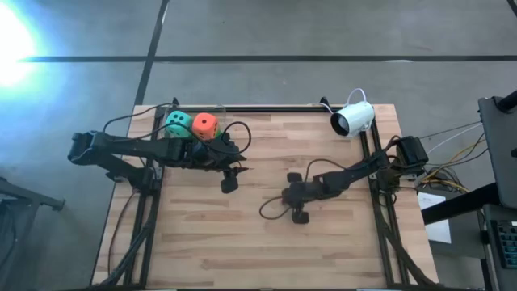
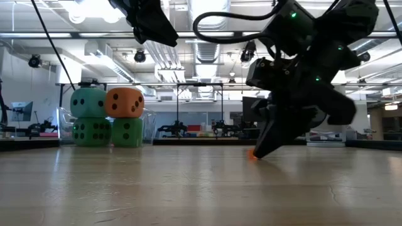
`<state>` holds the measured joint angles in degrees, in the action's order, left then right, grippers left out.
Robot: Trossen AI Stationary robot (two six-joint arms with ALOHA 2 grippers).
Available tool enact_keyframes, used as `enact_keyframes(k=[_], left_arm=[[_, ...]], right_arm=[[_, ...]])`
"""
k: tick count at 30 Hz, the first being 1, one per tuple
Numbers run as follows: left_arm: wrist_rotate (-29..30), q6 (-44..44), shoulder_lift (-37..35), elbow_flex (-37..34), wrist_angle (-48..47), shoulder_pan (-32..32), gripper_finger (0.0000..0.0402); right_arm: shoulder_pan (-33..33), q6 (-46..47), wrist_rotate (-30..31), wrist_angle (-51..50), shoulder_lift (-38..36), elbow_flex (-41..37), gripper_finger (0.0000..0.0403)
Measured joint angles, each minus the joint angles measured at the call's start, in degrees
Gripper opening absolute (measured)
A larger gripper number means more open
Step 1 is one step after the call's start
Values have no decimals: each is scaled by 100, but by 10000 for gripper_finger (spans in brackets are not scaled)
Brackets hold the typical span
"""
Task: Pick & Place Dice
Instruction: Put the small orange die into the transparent bin
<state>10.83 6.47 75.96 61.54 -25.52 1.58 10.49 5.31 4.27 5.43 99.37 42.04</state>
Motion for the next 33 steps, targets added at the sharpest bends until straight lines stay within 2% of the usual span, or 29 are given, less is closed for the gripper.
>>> enact_keyframes(k=[8,16,22,28,33], left_arm=[[-104,14,0,0,-3,11,159],[-105,14,0,0,-4,11,159],[-105,14,0,0,-7,11,159],[-105,10,0,0,-7,11,159],[-105,-2,6,0,-2,11,159]], right_arm=[[-399,-287,30,67,91,65,8],[-650,-594,26,547,339,81,8],[-688,-747,707,716,370,76,8],[-618,-758,729,587,200,69,8],[-331,-788,726,-48,-342,29,8]])
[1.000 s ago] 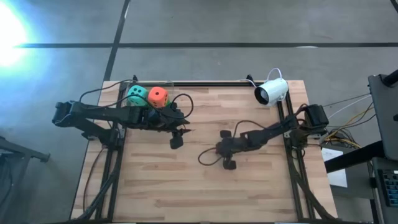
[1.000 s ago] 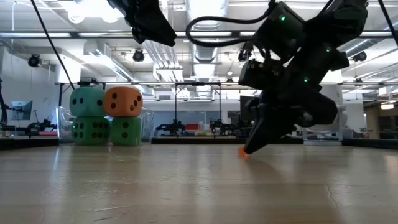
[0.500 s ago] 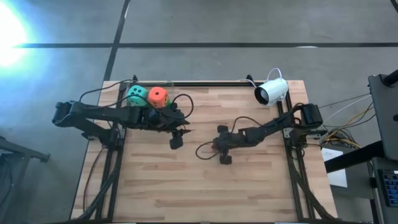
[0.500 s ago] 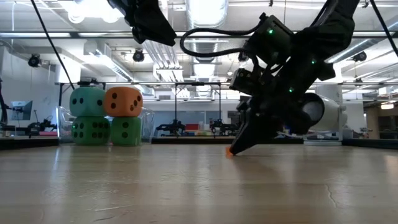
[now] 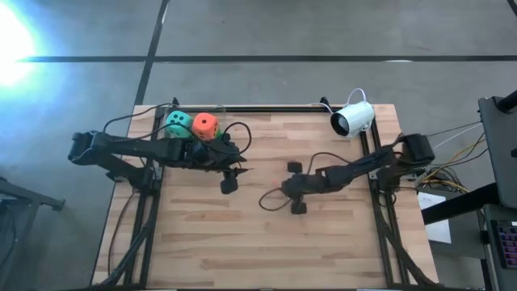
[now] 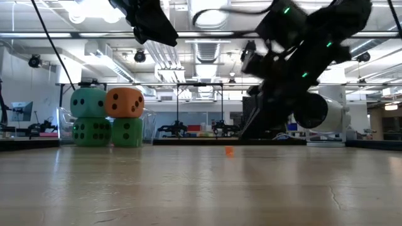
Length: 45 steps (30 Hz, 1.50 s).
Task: Pick & Place Dice
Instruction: Put the small orange die into the transparent bin
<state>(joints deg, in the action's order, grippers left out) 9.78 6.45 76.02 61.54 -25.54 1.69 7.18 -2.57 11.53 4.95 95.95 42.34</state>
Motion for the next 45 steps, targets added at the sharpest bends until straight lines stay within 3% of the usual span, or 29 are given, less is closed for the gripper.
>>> enact_keyframes(k=[11,25,33,45], left_arm=[[0,-69,518,-4,254,2,159],[-43,-67,1552,-4,1076,0,159],[-44,-50,2207,-4,2003,-7,159],[-44,170,3213,-4,3185,-24,159]], right_arm=[[866,90,52,-654,-1967,-464,8],[1073,138,290,-560,-3979,-1178,8],[1071,187,370,-524,-4511,-1520,8],[1071,140,365,-375,-4484,-1549,8]])
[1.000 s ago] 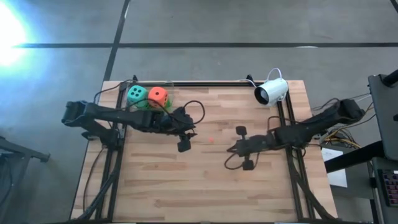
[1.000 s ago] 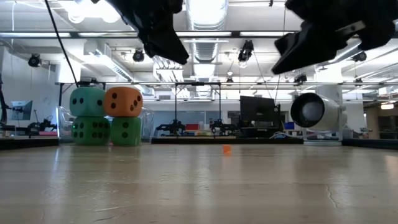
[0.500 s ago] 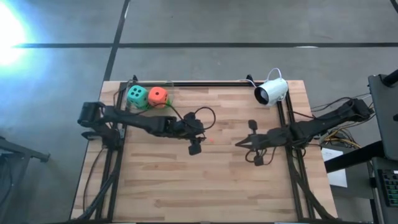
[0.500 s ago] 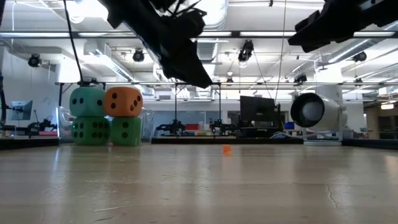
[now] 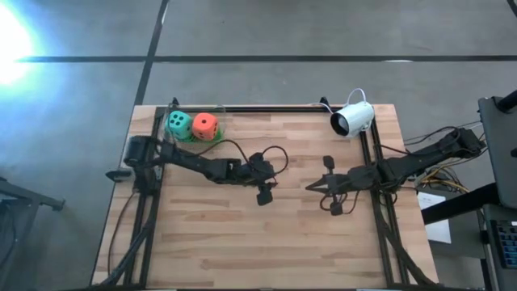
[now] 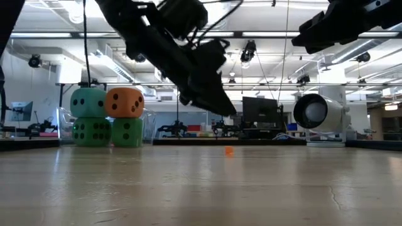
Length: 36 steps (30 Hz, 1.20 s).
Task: Pick & Place Dice
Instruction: Put the small orange die into the transparent bin
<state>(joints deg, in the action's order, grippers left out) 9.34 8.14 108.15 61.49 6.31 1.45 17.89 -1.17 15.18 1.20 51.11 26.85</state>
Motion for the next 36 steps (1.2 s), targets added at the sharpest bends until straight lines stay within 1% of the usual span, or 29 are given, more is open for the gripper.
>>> enact_keyframes(k=[5,15,20,30,36], left_arm=[[1,419,305,0,95,-17,159],[2,382,720,-2,224,-208,159],[2,367,728,-2,225,-299,159],[2,364,731,-2,207,-271,159],[-14,373,1061,-2,574,-273,159]], right_arm=[[0,-26,-1,22,0,-4,8],[0,-50,-7,60,4,-9,8],[0,-52,-13,65,5,-9,8],[0,-55,-13,65,7,-11,8],[0,-55,-12,72,7,-21,8]])
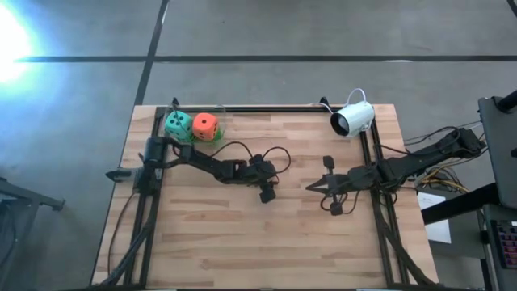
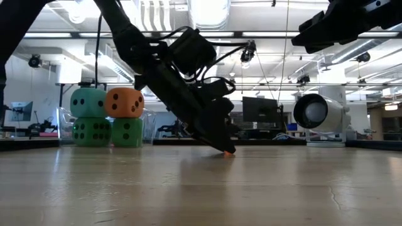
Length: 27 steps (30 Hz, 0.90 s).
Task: Pick & Place Dice
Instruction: Put the small orange die into the transparent bin
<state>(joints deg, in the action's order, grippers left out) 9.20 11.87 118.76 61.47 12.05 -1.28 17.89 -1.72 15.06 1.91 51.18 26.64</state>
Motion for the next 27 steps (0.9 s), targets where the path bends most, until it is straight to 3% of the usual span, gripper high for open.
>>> enact_keyframes(k=[18,27], left_arm=[[-49,59,80,11,-5,11,156],[-49,81,80,20,-176,11,89]], right_arm=[[-1,0,1,4,4,-21,8],[-1,0,2,5,4,-21,8]])
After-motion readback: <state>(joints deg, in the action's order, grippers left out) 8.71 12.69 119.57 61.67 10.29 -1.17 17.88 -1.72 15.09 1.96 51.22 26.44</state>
